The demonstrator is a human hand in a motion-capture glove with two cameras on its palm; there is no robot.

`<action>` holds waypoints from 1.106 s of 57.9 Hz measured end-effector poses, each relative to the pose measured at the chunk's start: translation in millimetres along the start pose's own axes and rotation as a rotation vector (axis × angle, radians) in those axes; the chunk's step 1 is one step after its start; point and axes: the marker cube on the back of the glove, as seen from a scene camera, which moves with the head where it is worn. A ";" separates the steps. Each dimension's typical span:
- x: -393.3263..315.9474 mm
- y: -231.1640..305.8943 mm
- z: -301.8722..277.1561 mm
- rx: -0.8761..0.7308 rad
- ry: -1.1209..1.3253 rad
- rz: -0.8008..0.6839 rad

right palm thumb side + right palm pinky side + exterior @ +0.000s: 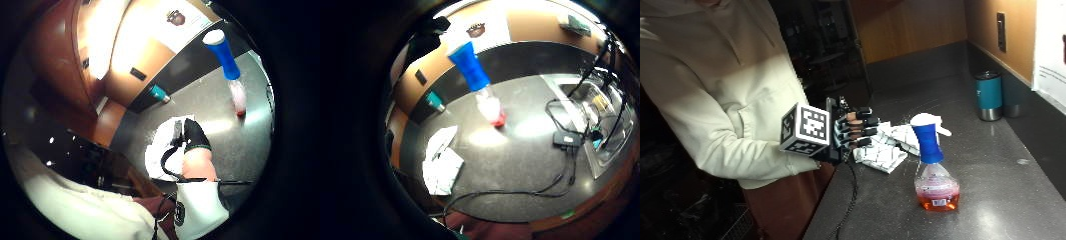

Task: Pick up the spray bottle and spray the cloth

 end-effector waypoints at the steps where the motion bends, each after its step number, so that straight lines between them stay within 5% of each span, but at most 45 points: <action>1: 3.0 -1.7 1.0 0.010 -0.009 0.013; 64: 51.2 -107.0 120.6 0.283 -0.397 0.530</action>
